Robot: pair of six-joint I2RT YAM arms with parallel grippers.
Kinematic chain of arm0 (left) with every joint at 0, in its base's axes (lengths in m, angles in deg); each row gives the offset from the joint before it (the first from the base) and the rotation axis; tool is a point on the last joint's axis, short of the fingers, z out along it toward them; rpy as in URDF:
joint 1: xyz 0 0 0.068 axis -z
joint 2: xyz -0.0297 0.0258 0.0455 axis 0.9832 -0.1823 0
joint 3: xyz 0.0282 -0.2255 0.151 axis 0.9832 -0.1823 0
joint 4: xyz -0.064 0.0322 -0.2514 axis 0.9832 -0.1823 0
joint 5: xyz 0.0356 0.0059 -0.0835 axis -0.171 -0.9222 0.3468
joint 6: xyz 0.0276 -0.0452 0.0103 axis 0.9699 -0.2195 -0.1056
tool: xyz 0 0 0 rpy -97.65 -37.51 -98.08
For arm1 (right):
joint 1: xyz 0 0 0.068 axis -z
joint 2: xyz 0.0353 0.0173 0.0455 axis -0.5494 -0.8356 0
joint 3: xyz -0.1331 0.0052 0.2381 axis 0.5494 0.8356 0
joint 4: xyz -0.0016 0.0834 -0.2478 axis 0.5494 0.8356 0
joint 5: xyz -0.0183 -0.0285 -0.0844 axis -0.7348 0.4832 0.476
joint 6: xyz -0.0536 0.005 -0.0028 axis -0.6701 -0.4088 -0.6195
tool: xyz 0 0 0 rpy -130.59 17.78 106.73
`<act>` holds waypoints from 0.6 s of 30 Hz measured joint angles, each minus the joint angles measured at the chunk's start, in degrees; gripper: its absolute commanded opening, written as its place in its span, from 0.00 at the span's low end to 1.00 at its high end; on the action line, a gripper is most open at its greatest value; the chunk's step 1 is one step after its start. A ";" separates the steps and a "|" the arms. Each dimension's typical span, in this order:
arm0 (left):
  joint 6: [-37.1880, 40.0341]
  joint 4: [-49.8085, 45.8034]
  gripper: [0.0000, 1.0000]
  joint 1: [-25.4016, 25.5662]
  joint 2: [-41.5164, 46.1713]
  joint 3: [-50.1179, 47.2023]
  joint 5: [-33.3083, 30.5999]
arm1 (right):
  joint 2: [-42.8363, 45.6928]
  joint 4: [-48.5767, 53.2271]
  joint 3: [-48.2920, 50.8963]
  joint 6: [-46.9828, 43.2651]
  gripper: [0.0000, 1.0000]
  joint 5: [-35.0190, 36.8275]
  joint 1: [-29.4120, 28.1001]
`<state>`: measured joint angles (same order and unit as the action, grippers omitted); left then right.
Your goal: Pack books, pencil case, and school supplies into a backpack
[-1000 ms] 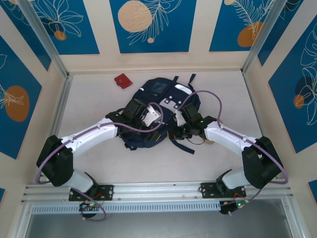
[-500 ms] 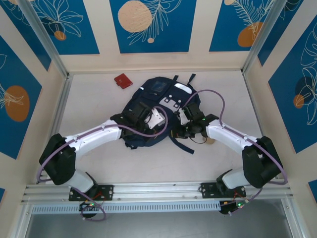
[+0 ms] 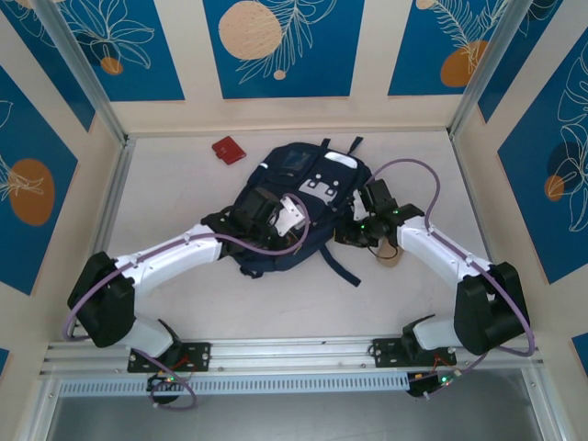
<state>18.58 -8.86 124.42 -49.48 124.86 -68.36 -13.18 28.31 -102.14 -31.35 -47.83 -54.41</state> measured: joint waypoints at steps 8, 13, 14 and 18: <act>-6.27 -5.73 0.70 -0.83 0.74 3.93 -2.95 | 8.70 3.23 -0.17 1.09 0.67 2.14 3.21; -5.77 -8.28 0.66 -0.76 -0.96 7.96 -6.78 | 8.44 2.99 -0.52 3.98 0.71 0.24 3.21; -5.62 -8.66 0.66 -0.52 -2.10 9.20 -7.56 | 8.07 2.80 -0.52 4.90 0.71 -0.20 3.21; -5.16 -9.51 0.67 1.36 -7.30 12.52 -11.39 | 6.38 1.38 -0.52 8.35 0.72 -1.11 3.37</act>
<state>13.42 -18.36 125.78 -56.78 137.38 -79.74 -6.80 29.69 -102.66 -23.00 -48.94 -51.04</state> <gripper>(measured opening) 0.662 0.718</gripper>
